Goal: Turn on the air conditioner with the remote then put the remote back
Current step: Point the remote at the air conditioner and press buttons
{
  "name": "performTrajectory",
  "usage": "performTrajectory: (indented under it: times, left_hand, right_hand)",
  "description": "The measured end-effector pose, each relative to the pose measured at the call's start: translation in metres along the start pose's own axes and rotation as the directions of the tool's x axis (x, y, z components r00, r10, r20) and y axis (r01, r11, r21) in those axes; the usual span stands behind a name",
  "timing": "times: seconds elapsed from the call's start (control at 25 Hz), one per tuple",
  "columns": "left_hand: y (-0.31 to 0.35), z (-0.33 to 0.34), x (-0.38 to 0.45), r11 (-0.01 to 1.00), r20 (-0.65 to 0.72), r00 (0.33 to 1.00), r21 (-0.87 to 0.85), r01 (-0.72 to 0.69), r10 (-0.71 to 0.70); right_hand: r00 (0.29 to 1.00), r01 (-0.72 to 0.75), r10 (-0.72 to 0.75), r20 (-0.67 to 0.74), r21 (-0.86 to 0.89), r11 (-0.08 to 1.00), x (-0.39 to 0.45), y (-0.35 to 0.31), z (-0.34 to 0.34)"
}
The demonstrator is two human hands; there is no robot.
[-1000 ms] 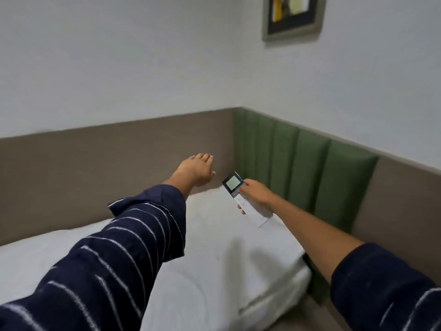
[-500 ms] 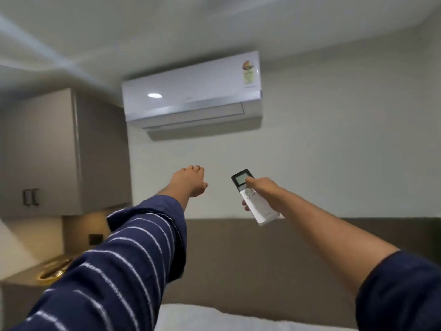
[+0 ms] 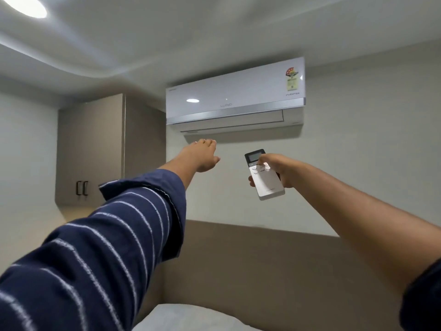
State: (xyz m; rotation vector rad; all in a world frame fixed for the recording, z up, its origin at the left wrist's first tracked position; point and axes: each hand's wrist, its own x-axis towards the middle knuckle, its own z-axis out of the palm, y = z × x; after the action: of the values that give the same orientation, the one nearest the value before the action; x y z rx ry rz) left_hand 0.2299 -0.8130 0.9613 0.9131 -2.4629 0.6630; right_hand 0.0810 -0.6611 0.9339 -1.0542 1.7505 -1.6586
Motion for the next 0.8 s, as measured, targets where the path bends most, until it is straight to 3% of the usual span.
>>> performTrajectory:
  times: [0.48,0.8]
  left_hand:
    - [0.002,-0.010,-0.017,1.000,0.019,1.000,-0.011,0.024,-0.023]
    - [0.014,-0.013,-0.029,0.999,0.035,0.999,0.000,0.036,-0.036]
  right_hand:
    - [0.993,0.088,-0.088,-0.079,0.004,0.996,-0.023,-0.014,-0.001]
    - [0.995,0.090,-0.089,-0.048,0.023,0.996,-0.038,-0.011,-0.015]
